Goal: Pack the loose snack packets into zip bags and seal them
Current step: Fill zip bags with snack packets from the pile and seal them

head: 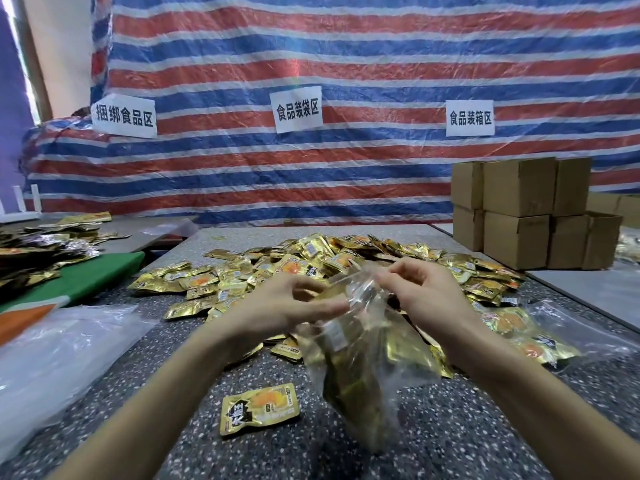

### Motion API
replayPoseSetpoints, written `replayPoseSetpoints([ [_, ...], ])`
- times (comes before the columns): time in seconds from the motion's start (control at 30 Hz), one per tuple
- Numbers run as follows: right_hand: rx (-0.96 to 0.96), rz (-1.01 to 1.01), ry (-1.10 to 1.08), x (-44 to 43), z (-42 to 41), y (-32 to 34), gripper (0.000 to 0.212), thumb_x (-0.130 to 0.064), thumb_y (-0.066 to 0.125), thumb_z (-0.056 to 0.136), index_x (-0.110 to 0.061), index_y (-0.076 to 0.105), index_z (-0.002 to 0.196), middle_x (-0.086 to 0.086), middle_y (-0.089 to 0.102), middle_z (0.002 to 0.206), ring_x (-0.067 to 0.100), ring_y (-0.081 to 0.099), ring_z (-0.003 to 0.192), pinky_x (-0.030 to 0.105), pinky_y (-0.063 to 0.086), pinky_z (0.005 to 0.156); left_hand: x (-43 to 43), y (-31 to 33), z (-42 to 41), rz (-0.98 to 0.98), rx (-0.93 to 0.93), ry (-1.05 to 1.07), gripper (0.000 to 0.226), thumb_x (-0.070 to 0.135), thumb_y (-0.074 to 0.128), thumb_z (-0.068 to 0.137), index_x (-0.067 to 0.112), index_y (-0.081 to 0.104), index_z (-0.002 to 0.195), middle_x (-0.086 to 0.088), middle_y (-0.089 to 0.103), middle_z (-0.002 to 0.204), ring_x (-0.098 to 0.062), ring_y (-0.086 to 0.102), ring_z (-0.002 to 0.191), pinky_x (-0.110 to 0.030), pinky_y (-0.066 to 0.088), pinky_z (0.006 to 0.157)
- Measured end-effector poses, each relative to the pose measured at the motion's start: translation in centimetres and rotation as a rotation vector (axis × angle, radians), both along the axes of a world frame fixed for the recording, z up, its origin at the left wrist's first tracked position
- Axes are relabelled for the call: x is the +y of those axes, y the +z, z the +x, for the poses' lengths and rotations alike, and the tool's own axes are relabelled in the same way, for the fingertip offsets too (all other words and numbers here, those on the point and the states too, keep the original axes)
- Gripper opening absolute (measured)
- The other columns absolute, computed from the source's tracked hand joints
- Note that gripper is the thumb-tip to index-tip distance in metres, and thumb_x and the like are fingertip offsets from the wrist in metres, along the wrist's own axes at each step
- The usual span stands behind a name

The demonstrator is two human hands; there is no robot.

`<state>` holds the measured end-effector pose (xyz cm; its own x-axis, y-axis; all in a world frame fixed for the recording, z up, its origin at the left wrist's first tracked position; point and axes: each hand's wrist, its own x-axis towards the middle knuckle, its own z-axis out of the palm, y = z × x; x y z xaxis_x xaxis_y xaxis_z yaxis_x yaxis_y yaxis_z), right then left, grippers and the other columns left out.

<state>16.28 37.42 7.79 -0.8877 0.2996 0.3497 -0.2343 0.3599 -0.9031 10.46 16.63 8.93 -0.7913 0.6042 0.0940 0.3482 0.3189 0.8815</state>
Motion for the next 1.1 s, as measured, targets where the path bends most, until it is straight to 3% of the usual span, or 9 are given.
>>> replayPoseSetpoints([
  [0.13,-0.027,-0.199,-0.002,1.3,-0.3,-0.3,0.025,-0.028,0.064,0.098,-0.008,0.064,0.083,0.011,0.076,0.082,0.028,0.074,0.077,0.041,0.060,0.067,-2.7,1.4,-1.0,-0.081,-0.055,-0.228,0.068,0.009,0.089,0.064,0.033,0.065,0.123,0.008,0.071,0.110,-0.014,0.069,0.105,-0.026,0.057,0.084],
  [0.27,-0.029,-0.249,-0.011,1.7,-0.4,-1.3,0.015,-0.025,0.065,0.097,-0.011,0.067,0.091,0.019,0.074,0.090,0.039,0.074,0.084,0.045,0.063,0.066,-2.3,0.4,-0.8,-0.128,0.135,-0.045,0.016,-0.003,0.075,0.081,0.009,0.075,0.091,-0.009,0.075,0.088,-0.024,0.073,0.079,-0.036,0.062,0.072],
  [0.33,-0.007,-0.222,-0.004,1.8,-0.2,-1.2,0.006,-0.019,0.065,0.097,-0.020,0.070,0.096,0.012,0.077,0.087,0.031,0.076,0.079,0.044,0.063,0.066,-2.2,-0.1,-1.0,-0.020,0.188,0.073,0.011,-0.006,0.072,0.082,0.005,0.075,0.084,-0.013,0.075,0.083,-0.023,0.071,0.071,-0.030,0.061,0.063],
  [0.43,0.077,-0.114,-0.036,2.5,-0.2,-0.7,0.019,-0.016,0.064,0.097,-0.025,0.075,0.086,0.000,0.077,0.080,0.013,0.074,0.071,0.021,0.056,0.055,-2.6,-0.1,-1.3,0.139,0.244,0.120,0.013,-0.002,0.069,0.087,0.006,0.076,0.092,-0.012,0.076,0.087,-0.024,0.071,0.080,-0.023,0.058,0.068],
  [0.5,0.109,-0.055,-0.059,2.6,-0.1,-0.4,0.017,-0.018,0.066,0.096,-0.023,0.076,0.084,-0.004,0.077,0.079,0.007,0.072,0.072,0.016,0.053,0.054,-2.7,0.0,-1.4,0.222,0.234,0.111,0.017,0.001,0.064,0.090,0.011,0.077,0.096,-0.008,0.076,0.088,-0.021,0.071,0.085,-0.022,0.058,0.072],
  [0.67,0.136,-0.081,-0.051,2.8,-0.2,-0.7,0.015,-0.015,0.064,0.096,-0.016,0.076,0.086,-0.001,0.077,0.082,0.013,0.072,0.080,0.025,0.060,0.068,-2.6,-0.7,-1.6,0.327,0.413,0.204,0.033,0.003,0.069,0.085,0.025,0.068,0.109,-0.002,0.076,0.086,-0.014,0.072,0.084,-0.021,0.057,0.079],
  [0.83,0.144,-0.136,-0.048,2.9,-0.4,-0.5,0.016,-0.014,0.061,0.098,-0.014,0.074,0.088,0.000,0.076,0.081,0.015,0.073,0.079,0.026,0.060,0.061,-3.3,-0.5,-2.1,0.413,0.290,0.215,0.020,0.023,0.076,0.071,0.018,0.075,0.090,-0.005,0.078,0.082,-0.019,0.075,0.082,-0.019,0.057,0.072],
  [0.97,0.082,-0.188,-0.056,2.6,-0.7,-0.5,0.016,-0.016,0.058,0.100,-0.012,0.071,0.092,0.005,0.075,0.085,0.027,0.073,0.087,0.041,0.061,0.077,-3.0,-1.0,-2.1,0.391,0.180,0.251,0.010,0.026,0.075,0.076,0.019,0.076,0.084,-0.006,0.077,0.087,-0.021,0.072,0.086,-0.032,0.053,0.077],
  [1.1,0.177,-0.087,-0.131,1.6,-0.2,0.2,0.009,-0.016,0.064,0.096,-0.020,0.067,0.103,-0.002,0.070,0.102,0.014,0.066,0.098,0.024,0.057,0.075,-2.4,-1.1,-1.8,0.391,0.165,0.265,0.006,0.017,0.070,0.088,0.013,0.075,0.088,-0.009,0.075,0.090,-0.029,0.068,0.094,-0.042,0.055,0.086],
])
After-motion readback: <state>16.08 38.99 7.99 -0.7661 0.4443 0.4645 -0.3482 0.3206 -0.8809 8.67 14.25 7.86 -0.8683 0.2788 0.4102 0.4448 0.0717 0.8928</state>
